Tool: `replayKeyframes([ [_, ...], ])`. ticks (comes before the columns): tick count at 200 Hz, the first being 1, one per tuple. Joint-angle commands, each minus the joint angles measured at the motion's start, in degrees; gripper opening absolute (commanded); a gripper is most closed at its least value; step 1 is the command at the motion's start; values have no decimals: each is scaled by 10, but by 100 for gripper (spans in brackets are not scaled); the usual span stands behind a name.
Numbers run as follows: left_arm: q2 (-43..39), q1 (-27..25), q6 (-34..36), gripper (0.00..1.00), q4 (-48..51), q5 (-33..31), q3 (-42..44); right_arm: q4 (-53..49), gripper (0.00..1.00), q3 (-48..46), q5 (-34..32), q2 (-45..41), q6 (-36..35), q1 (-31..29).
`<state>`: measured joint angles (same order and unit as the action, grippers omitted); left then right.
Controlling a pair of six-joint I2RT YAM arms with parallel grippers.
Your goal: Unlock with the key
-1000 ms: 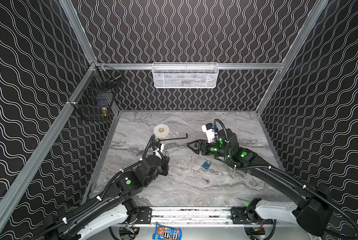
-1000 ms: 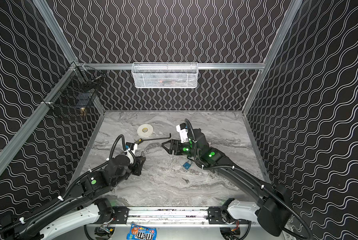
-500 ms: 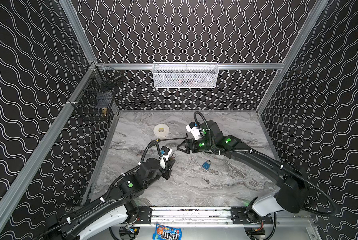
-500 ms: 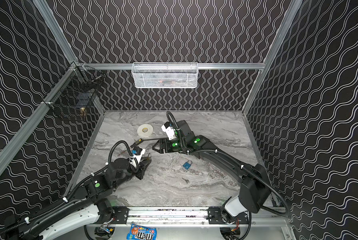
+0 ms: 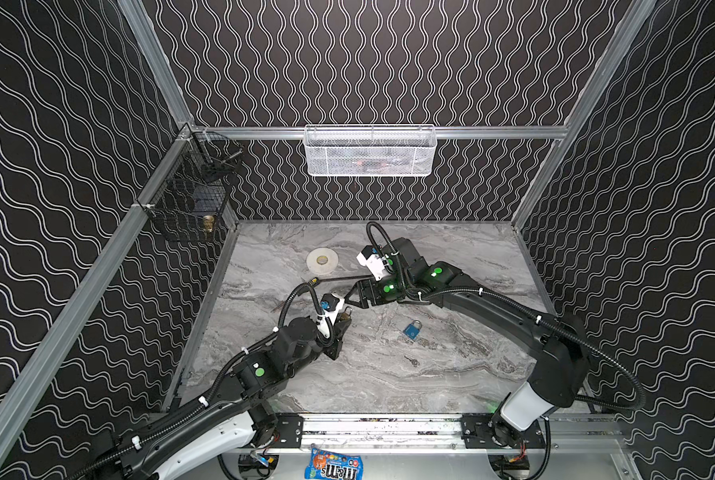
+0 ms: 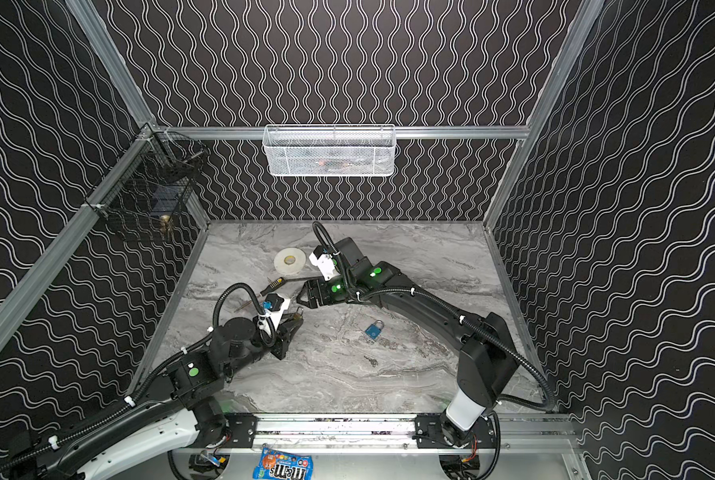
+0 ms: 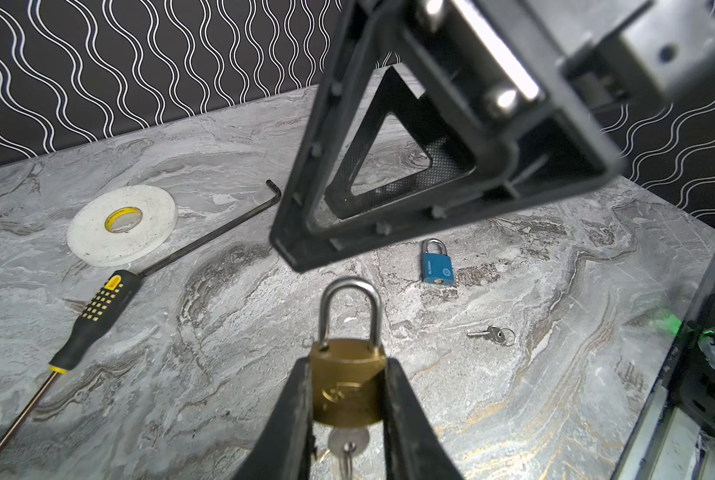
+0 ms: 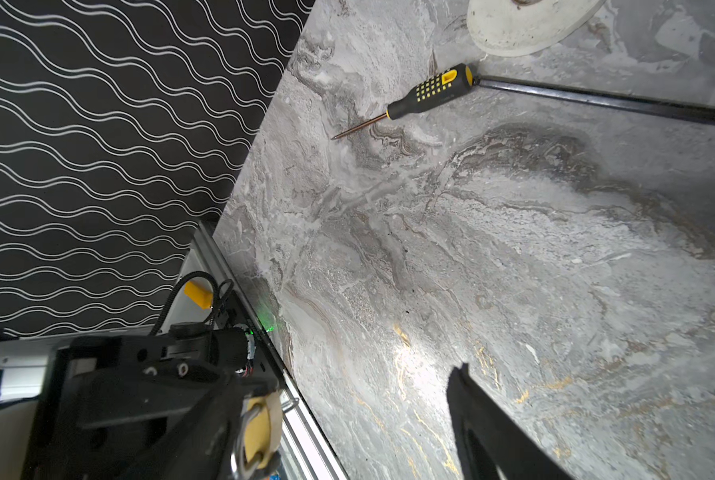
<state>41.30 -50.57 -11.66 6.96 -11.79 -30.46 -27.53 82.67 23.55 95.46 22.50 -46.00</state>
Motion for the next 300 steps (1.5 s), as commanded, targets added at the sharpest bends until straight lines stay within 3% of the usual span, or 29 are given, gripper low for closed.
replayKeyframes([
  [1,0,1,9,0,-22,-5,0,-24,79,14,-16,7,-19,-3],
  [138,10,1,8,0,-23,-10,-4,-43,80,33,-28,-1,-31,-19],
  [230,-2,1,4,0,-19,-19,0,-97,80,52,-105,26,-44,-24],
  [264,4,1,4,0,-18,-20,-1,-91,80,38,-78,11,-58,-23],
  [300,7,1,1,0,-17,-27,1,-89,80,19,-93,-7,-56,-23],
])
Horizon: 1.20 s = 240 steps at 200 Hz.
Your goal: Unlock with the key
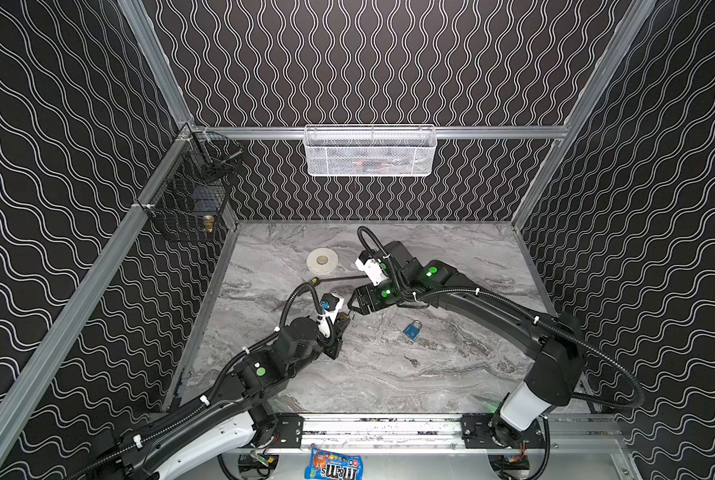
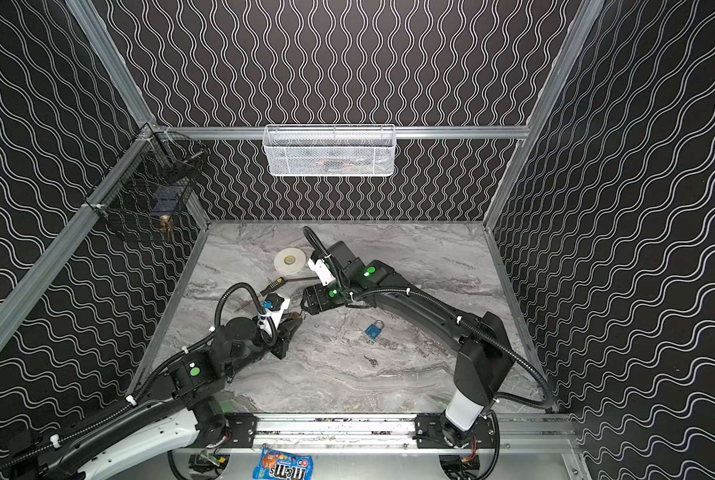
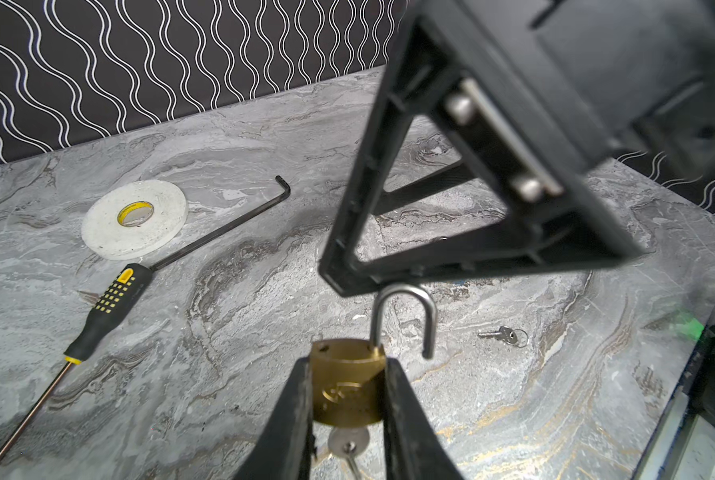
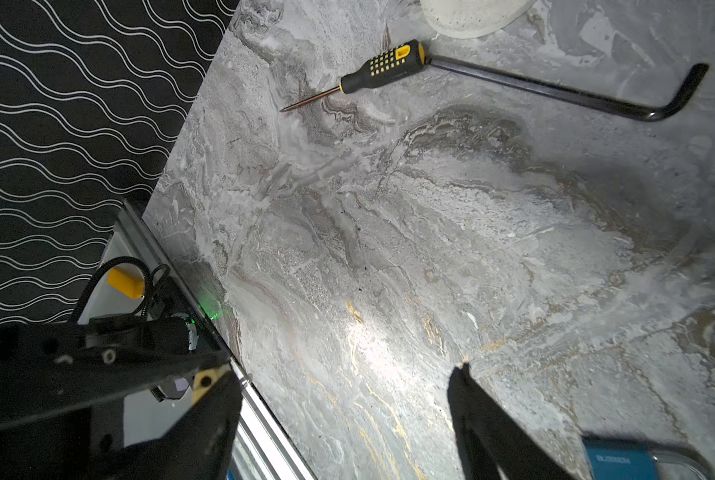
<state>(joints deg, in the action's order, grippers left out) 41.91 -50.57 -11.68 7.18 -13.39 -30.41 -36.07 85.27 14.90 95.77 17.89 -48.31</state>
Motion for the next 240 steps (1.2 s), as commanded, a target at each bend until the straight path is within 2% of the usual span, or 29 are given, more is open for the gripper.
replayKeyframes([
  [1,2,1,1,0,-20,-12,0,-4,80,-8,-8,-10,-10,0],
  [53,21,1,-34,0,24,-30,-7,18,81,-42,-48,-44,8,15],
  [89,65,1,-101,0,102,-33,-20,67,85,-74,-72,-84,27,26],
  [112,115,1,-142,0,166,-29,-35,91,89,-84,-70,-102,46,39],
  [134,163,1,-169,0,190,-15,-39,117,99,-88,-69,-115,67,52],
  [188,310,2,-187,0,196,31,-68,146,99,-81,-51,-133,103,85],
  [240,418,6,-190,13,194,50,-92,136,99,-77,-47,-154,127,103],
])
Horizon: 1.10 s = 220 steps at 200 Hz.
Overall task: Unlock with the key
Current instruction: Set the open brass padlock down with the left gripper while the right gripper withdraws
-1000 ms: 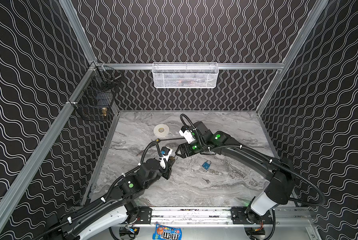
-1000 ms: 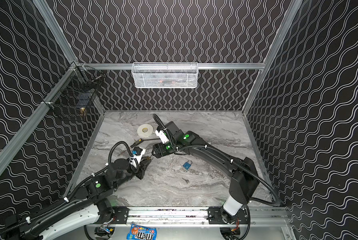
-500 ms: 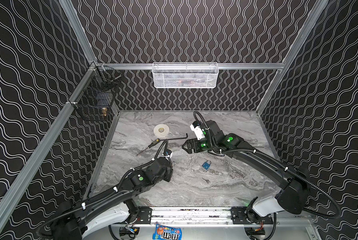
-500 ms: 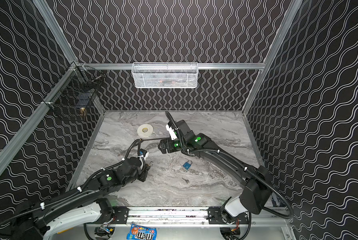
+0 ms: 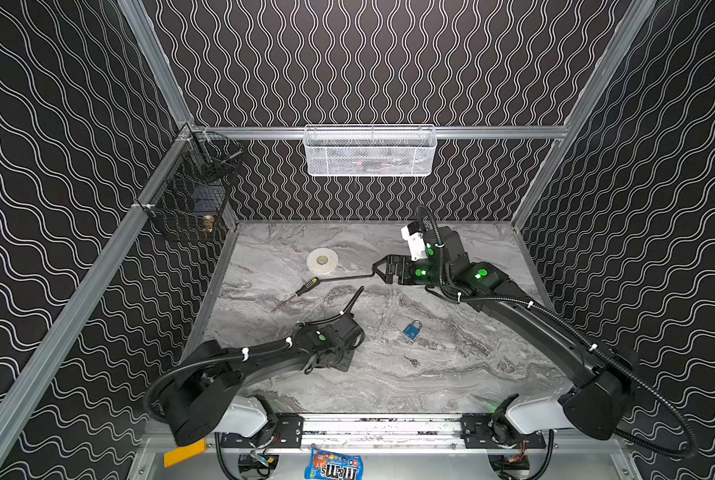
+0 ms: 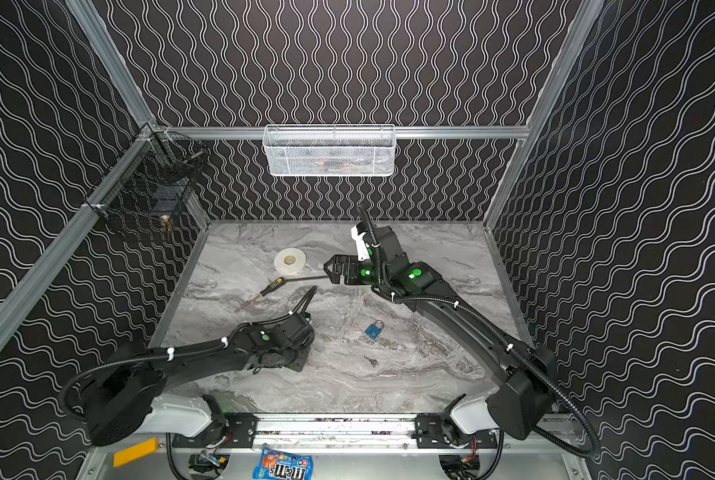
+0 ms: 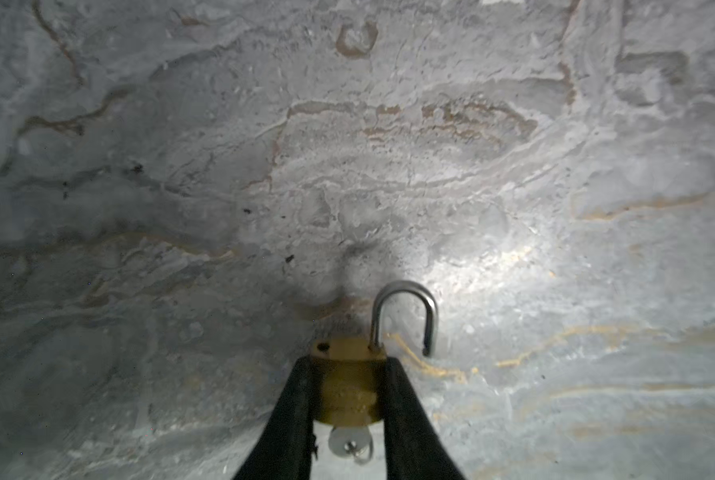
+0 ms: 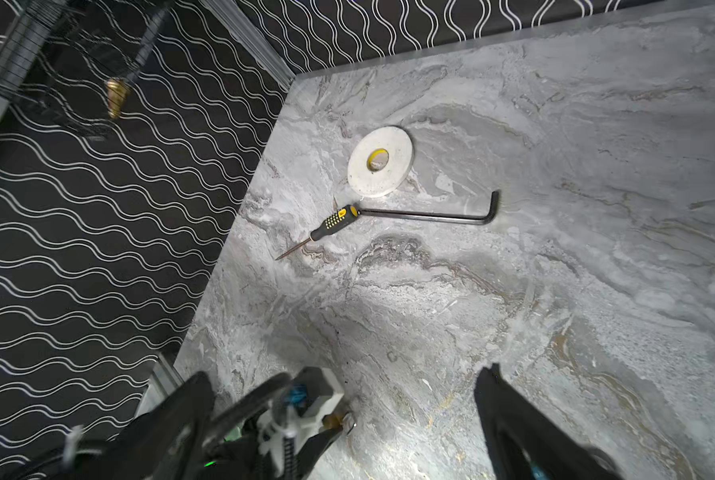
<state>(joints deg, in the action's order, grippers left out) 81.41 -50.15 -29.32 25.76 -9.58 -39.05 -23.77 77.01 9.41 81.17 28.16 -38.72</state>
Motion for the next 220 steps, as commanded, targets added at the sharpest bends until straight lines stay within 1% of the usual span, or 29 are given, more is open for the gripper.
replayKeyframes([
  [1,23,3,-15,13,8,12,-5,13,99,6,8,-8,25,7],
  [24,36,4,-24,29,10,12,0,12,99,18,16,-12,39,8],
  [70,42,5,-28,57,15,12,-4,11,99,35,34,-12,53,11],
  [97,31,5,-30,76,18,8,-7,21,99,27,39,-18,56,12],
  [130,1,10,-40,94,1,19,2,46,99,3,42,-35,63,13],
  [149,-19,14,-48,98,-15,29,11,51,99,-3,46,-38,63,13],
  [180,-37,27,-75,98,-12,21,19,42,99,9,54,-27,63,14],
  [198,-68,30,-86,98,-28,36,28,54,99,-4,54,-35,65,14],
  [220,-101,45,-112,95,-49,50,43,61,99,-6,53,-32,70,16],
])
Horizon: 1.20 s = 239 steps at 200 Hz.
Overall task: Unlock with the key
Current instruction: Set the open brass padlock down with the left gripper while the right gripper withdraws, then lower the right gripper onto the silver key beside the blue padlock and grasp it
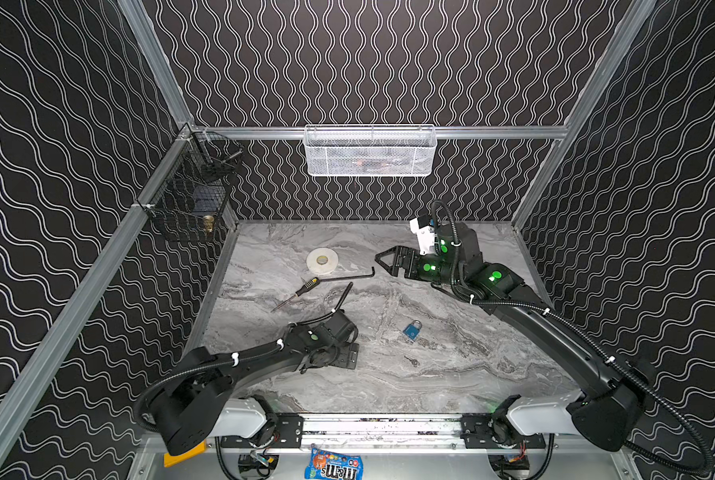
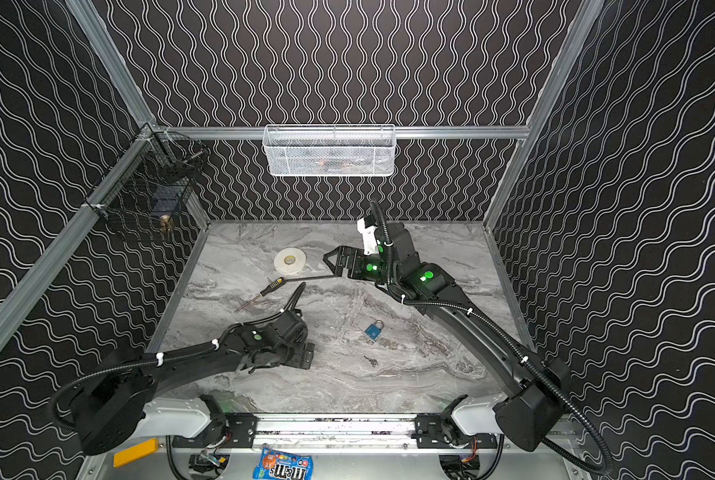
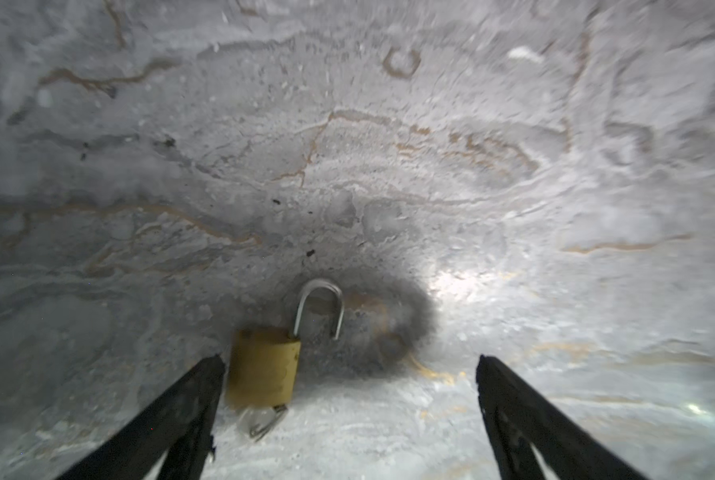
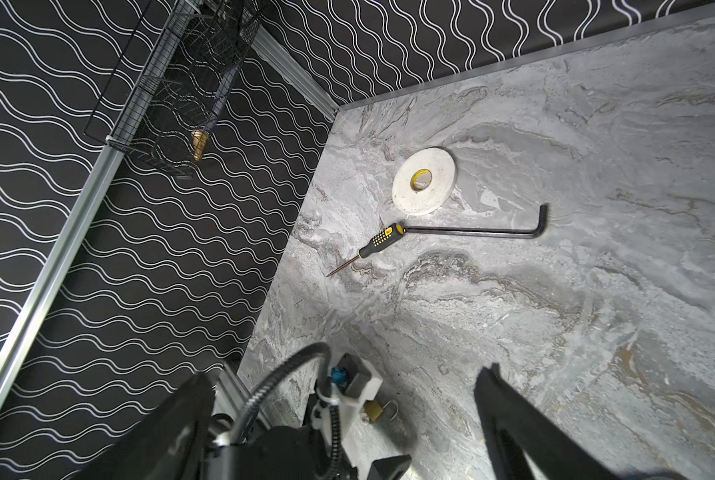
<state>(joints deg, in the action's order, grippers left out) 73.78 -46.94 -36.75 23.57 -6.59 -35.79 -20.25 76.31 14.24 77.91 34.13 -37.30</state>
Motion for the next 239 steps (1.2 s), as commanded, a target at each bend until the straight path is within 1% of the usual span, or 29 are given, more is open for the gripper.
replayKeyframes([
  [1,-26,14,-39,95,-28,21,11,25,99,2,5,1,10,3],
  [24,-54,26,-63,90,-31,26,21,7,99,21,14,12,5,3],
  [48,-85,30,-69,86,-39,42,16,38,99,-17,18,-5,13,11],
  [80,-119,30,-79,80,-39,33,-6,-2,99,-54,-2,-16,-13,21],
  [95,-138,29,-107,80,-50,32,-6,-11,99,-93,-20,-31,-27,25],
  [111,-152,27,-124,80,-78,45,-2,-30,99,-134,-45,-45,-36,30],
  [139,-159,9,-145,80,-84,34,-10,-87,97,-179,-61,-60,-47,31],
  [148,-158,-6,-150,80,-95,30,-11,-99,95,-205,-69,-66,-39,31],
  [162,-151,-27,-160,80,-108,19,-13,-104,91,-247,-57,-77,-25,30],
  [175,-142,-47,-169,80,-116,8,-13,-104,86,-284,-42,-87,-11,27],
  [186,-135,-61,-173,81,-123,-4,-11,-106,81,-314,-41,-97,4,22],
  [213,-117,-78,-188,81,-146,-11,-8,-97,72,-370,-38,-114,58,1],
  [225,-108,-87,-191,82,-158,-15,-6,-95,66,-385,-47,-111,81,-19],
  [239,-100,-96,-192,83,-161,-27,-7,-98,59,-393,-73,-99,106,-43],
])
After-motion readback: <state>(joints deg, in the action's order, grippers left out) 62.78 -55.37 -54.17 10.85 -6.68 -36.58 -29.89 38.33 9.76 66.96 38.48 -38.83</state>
